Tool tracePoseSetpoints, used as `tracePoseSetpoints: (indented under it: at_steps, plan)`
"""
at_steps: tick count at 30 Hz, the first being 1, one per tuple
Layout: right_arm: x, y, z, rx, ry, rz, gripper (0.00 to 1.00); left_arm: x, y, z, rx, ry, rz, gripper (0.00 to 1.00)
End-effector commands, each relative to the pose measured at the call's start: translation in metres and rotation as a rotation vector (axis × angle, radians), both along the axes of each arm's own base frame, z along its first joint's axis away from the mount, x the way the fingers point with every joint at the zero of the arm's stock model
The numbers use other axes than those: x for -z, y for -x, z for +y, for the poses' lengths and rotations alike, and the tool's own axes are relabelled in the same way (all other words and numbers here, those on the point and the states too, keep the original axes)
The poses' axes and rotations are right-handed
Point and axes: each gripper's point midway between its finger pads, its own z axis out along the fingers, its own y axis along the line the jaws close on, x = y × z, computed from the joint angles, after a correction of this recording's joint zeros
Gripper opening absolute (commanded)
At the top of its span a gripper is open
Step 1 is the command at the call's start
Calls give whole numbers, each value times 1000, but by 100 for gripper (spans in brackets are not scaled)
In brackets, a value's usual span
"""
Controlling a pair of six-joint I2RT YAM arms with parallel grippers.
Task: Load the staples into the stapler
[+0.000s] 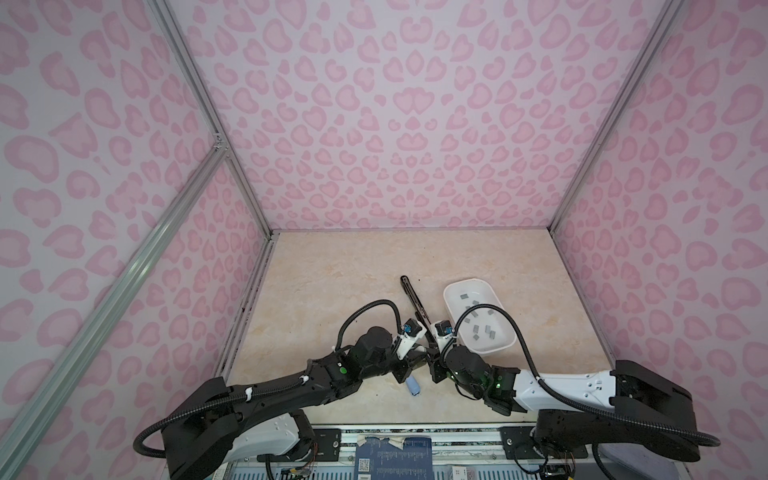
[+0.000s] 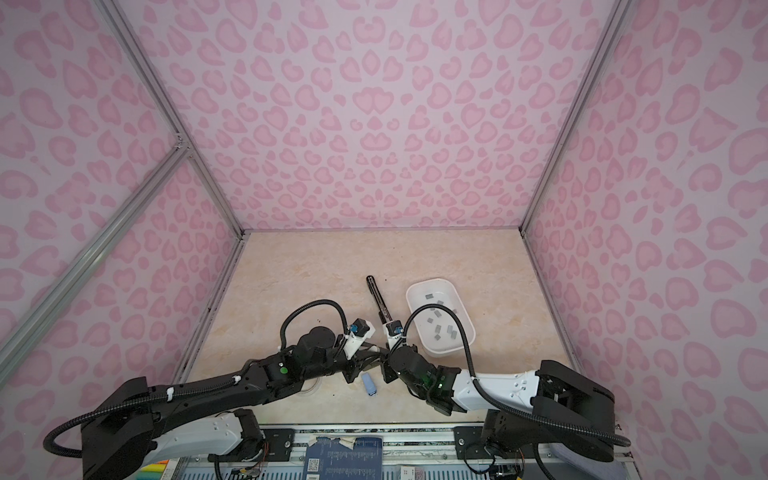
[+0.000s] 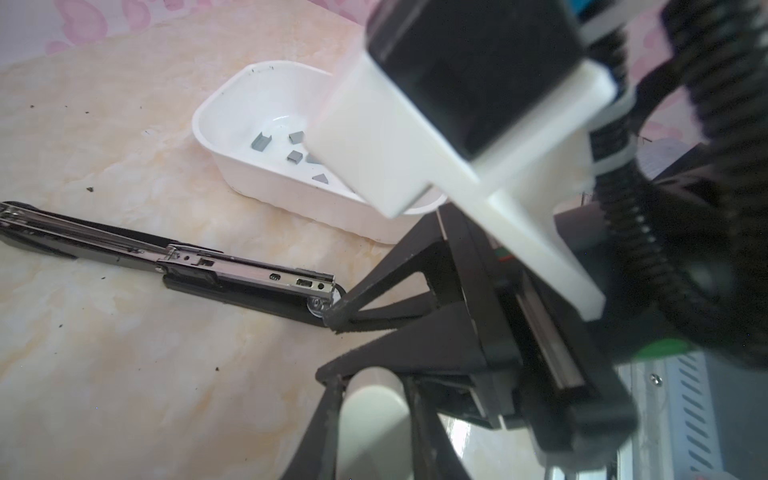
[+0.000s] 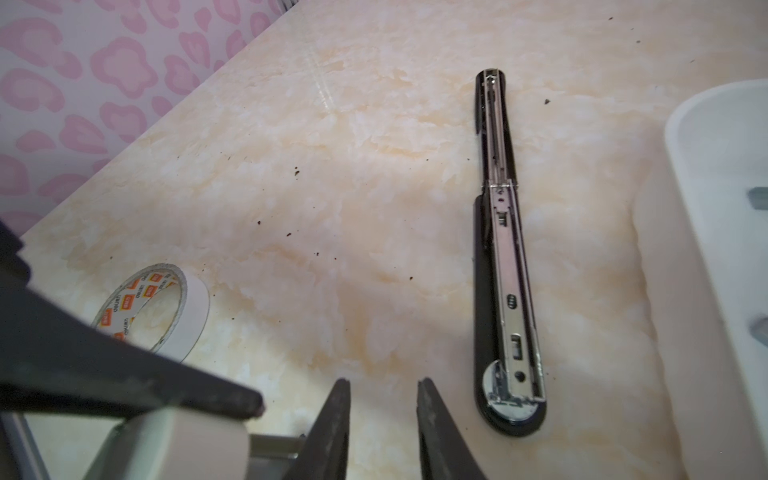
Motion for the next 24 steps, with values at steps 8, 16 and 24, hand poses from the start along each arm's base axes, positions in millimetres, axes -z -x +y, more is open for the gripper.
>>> tracePoseSetpoints:
  at_steps: [8,16,24]
  plan:
    - [-9,15,16,-75,-69,-20,30,-45,-8,18,-109,186,-109,4]
    - [-25,31,31,-141,-84,-99,32,-63,-5,41,-180,277,-151,4]
    - [-47,33,4,-138,-76,-200,45,-66,3,43,-143,296,-168,4]
